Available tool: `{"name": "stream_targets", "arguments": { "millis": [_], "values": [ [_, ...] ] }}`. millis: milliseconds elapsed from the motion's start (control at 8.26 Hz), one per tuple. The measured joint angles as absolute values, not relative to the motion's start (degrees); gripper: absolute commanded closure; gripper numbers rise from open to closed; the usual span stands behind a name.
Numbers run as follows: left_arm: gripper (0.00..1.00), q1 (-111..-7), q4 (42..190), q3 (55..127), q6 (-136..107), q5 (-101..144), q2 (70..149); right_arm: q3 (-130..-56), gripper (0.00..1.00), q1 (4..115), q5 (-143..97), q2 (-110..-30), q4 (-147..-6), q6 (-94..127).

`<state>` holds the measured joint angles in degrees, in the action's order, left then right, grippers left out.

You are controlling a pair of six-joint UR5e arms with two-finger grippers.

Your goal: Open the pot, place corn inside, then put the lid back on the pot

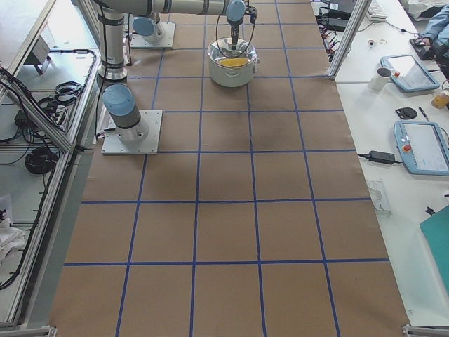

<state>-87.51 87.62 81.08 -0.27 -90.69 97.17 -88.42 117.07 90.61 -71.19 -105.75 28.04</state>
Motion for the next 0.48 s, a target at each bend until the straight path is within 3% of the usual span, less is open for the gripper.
{"name": "stream_targets", "arguments": {
  "millis": [121, 363, 484],
  "values": [
    [0.0, -87.5, 87.6, 81.1, -0.3, -90.7, 97.1, -88.4, 0.6, 117.1, 90.5, -71.2, -105.7, 28.0],
    [0.0, -87.6, 87.9, 80.9, -0.3, -90.7, 96.7, -88.4, 0.43, 117.1, 90.4, -71.2, -105.8, 28.0],
    [0.0, -87.6, 88.0, 80.9, -0.3, -90.8, 96.1, -88.4, 0.42, 117.1, 90.4, -71.2, -105.9, 28.0]
  ]
}}
